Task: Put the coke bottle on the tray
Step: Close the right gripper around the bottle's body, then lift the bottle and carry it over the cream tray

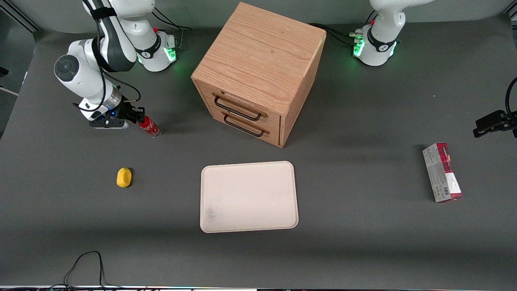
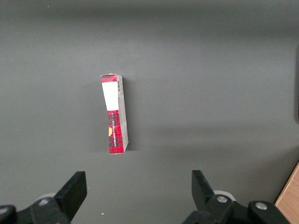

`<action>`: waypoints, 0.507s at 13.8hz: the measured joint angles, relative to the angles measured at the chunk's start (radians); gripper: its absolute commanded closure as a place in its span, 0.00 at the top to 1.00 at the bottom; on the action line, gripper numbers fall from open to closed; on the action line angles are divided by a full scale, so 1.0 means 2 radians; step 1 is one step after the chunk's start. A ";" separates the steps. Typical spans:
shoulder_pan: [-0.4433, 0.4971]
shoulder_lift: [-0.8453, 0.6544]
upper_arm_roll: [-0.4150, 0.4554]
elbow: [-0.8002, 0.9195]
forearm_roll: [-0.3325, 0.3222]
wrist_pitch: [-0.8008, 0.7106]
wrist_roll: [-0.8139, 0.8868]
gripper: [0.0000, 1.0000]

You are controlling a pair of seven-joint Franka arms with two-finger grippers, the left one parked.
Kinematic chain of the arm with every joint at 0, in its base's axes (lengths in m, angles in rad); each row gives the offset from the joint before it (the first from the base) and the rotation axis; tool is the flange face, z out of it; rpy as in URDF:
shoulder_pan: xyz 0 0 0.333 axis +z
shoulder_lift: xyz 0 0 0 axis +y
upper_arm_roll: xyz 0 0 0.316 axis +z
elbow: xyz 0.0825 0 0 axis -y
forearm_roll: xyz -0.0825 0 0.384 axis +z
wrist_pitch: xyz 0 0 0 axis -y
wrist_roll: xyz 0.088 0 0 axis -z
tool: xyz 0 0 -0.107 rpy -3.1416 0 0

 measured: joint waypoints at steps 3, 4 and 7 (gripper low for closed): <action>0.000 -0.001 0.000 0.020 0.000 -0.025 0.000 0.00; 0.000 -0.001 0.000 0.037 0.000 -0.045 0.000 0.00; 0.000 0.002 0.000 0.110 0.000 -0.123 0.000 0.00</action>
